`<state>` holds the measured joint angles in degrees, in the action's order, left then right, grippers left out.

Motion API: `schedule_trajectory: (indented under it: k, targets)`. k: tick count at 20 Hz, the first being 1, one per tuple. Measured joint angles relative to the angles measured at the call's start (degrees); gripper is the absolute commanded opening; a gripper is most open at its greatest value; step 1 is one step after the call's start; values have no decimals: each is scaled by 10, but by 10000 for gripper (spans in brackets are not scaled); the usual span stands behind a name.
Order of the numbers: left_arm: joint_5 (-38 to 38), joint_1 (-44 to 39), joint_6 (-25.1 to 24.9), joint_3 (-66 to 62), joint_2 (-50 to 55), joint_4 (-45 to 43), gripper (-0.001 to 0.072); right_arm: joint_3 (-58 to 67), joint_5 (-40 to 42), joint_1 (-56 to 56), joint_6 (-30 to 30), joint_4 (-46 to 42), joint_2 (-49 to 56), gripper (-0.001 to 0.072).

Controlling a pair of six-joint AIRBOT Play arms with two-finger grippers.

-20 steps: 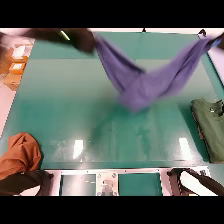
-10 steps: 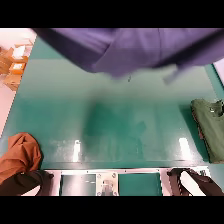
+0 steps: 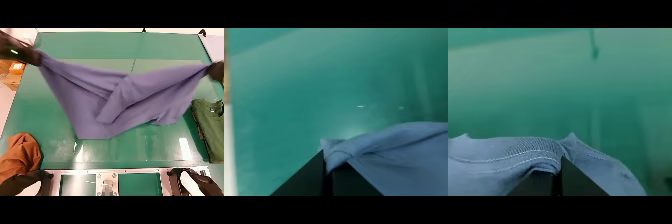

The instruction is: Fold the shirts.

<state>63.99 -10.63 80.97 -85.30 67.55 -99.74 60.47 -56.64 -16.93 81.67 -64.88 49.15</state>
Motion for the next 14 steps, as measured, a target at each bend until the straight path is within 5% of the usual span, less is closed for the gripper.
schedule_trajectory:
  k: [4, 8, 9, 10, 11, 12, 14]
  targets:
    - [-99, 30, -50, -3, 174, 149, 26, -102, 117, 0, -36, 77, 114, 13]
    - [-119, 39, -59, -108, 319, 254, 30, -63, 155, 0, -50, 106, 263, 15]
    - [-113, 41, -57, -132, 337, 267, 229, -43, 150, 0, -52, 109, 292, 17]
    - [-99, 45, -53, -158, 351, 278, 507, -21, 141, 0, -53, 110, 316, 100]
    - [-78, 50, -46, -182, 359, 286, 530, 0, 128, -2, -54, 111, 333, 279]
    - [-43, 59, -35, -207, 366, 294, 530, 21, 111, -5, -55, 108, 347, 377]
    - [44, 82, -16, -247, 372, 300, 530, 60, 69, -16, -56, 100, 363, 375]
